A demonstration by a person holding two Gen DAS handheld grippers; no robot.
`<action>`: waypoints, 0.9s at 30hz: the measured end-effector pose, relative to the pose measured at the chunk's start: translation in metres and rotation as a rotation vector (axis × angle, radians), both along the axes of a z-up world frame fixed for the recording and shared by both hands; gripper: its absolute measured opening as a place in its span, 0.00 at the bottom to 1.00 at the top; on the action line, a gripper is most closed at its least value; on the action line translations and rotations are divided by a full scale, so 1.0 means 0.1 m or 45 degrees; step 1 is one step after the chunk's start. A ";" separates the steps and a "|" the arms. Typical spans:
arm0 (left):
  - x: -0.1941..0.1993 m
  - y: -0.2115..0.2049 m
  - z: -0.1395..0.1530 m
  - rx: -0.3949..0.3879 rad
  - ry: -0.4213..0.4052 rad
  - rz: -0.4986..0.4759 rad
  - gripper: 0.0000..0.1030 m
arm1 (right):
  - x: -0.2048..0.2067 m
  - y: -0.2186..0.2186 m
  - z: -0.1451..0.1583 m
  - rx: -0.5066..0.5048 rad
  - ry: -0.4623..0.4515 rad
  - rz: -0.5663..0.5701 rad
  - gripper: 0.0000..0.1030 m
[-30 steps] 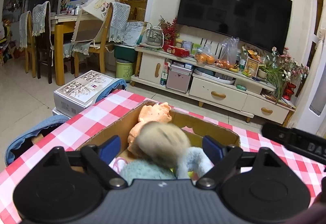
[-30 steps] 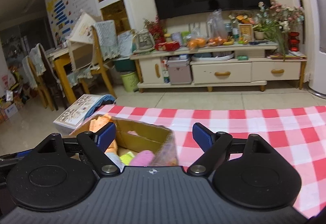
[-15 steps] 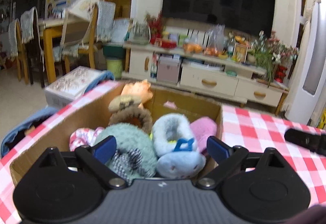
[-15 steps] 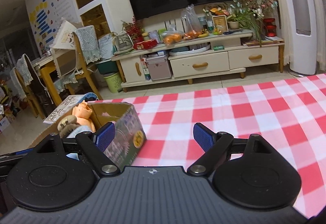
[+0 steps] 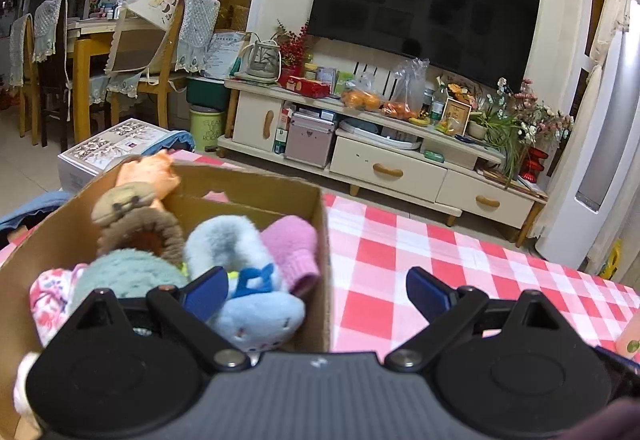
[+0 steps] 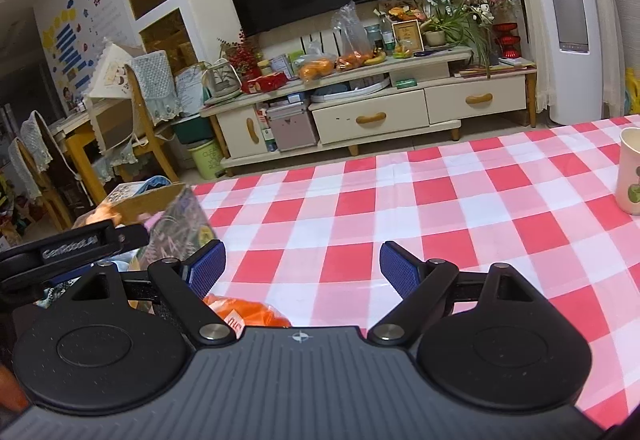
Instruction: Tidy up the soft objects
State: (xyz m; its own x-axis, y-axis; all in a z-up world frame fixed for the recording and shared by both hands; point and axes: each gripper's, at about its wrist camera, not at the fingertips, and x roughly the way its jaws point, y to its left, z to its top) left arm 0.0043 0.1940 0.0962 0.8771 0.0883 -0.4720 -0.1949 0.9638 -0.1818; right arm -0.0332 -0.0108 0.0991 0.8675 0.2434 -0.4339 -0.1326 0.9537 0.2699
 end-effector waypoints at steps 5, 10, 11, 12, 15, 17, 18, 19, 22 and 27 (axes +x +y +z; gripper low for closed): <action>-0.09 0.00 0.03 0.002 -0.012 -0.004 0.93 | -0.13 0.01 0.04 0.011 -0.004 0.009 1.00; -0.40 0.01 0.20 0.026 -0.069 -0.017 0.96 | -0.36 0.09 0.11 -0.013 -0.027 0.032 1.00; -0.49 0.02 0.22 0.030 -0.070 -0.005 0.98 | -0.41 0.10 0.13 -0.024 -0.033 0.037 1.00; -0.57 0.01 0.23 0.036 -0.058 0.012 0.99 | -0.46 0.11 0.14 -0.036 -0.039 0.039 1.00; -0.80 -0.01 0.24 0.064 -0.022 0.017 0.99 | -0.61 0.16 0.17 -0.066 -0.045 0.044 1.00; -0.97 -0.04 0.26 0.104 0.000 0.030 0.99 | -0.71 0.19 0.18 -0.081 -0.041 0.052 1.00; -1.05 -0.04 0.27 0.115 0.005 0.038 0.99 | -0.76 0.21 0.19 -0.091 -0.044 0.054 1.00; -1.13 -0.03 0.28 0.121 0.008 0.047 0.99 | -0.82 0.22 0.20 -0.108 -0.051 0.057 1.00; -1.35 0.00 0.32 0.142 0.026 0.088 0.99 | -0.99 0.29 0.23 -0.157 -0.070 0.065 1.00; -1.65 0.11 0.37 0.175 0.050 0.185 0.99 | -1.22 0.38 0.25 -0.213 -0.078 0.095 1.00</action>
